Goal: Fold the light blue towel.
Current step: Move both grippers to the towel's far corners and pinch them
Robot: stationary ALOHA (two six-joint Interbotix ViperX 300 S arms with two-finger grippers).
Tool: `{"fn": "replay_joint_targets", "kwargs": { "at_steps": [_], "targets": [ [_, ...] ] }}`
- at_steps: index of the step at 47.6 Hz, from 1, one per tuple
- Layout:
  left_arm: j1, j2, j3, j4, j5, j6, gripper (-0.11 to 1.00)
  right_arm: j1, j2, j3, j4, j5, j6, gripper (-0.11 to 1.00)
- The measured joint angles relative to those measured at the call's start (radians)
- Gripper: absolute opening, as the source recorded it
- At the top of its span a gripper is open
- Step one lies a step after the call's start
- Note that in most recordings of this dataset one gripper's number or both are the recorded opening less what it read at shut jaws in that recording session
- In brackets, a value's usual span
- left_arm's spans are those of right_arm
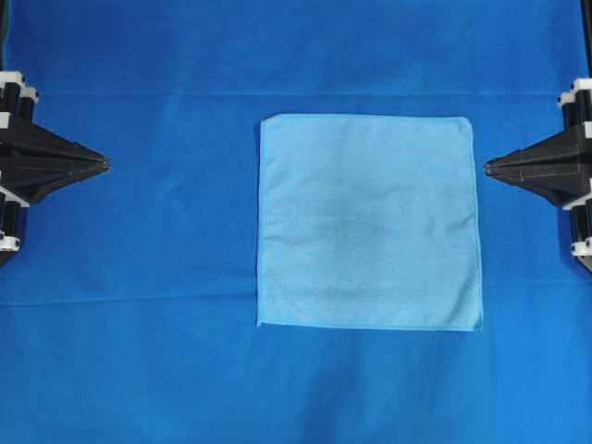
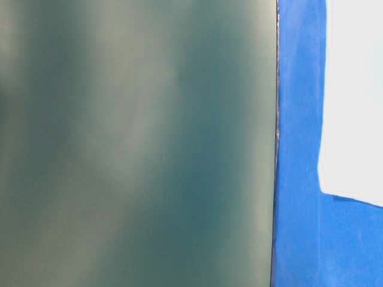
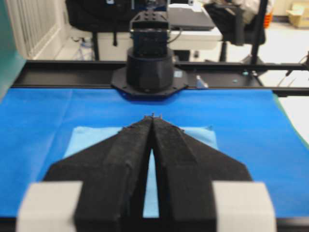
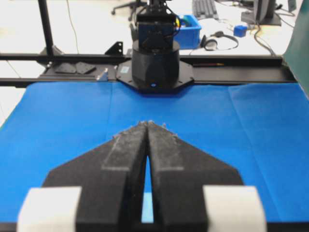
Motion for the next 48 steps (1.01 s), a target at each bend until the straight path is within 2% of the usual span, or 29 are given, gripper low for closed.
{"fn": "replay_joint_targets", "kwargs": {
  "at_steps": [6,16,30,33,36,38,43,46,48],
  "targets": [
    [0.0,0.043,-0.006,-0.014,-0.011,0.006,0.0,-0.009,0.0,-0.005,-0.002,0.018,-0.003,0.0],
    [0.009,0.172,-0.023,-0.017,-0.115,0.014,0.0,-0.075,0.0,-0.018,0.0,0.169,0.018,0.0],
    [0.132,0.462,-0.107,-0.02,-0.172,-0.002,0.02,-0.242,0.057,-0.017,0.003,0.327,0.046,0.01],
    [0.158,0.545,-0.146,-0.02,-0.173,0.0,0.14,-0.287,0.089,-0.011,0.003,0.345,0.046,0.01],
    [0.178,0.617,-0.178,-0.021,-0.173,0.0,0.31,-0.324,0.126,-0.008,0.003,0.356,0.046,0.03],
    [0.192,0.667,-0.202,-0.02,-0.173,0.0,0.43,-0.347,0.149,-0.005,0.003,0.359,0.046,0.12],
    [0.224,0.799,-0.265,-0.021,-0.173,0.0,0.73,-0.402,0.245,-0.002,0.002,0.364,0.046,0.44],
    [0.238,0.859,-0.296,-0.021,-0.172,0.0,0.82,-0.428,0.314,-0.002,0.002,0.364,0.046,0.6],
    [0.249,0.913,-0.324,-0.02,-0.172,0.0,0.82,-0.442,0.365,-0.002,-0.003,0.364,0.046,0.63]
  ]
}}
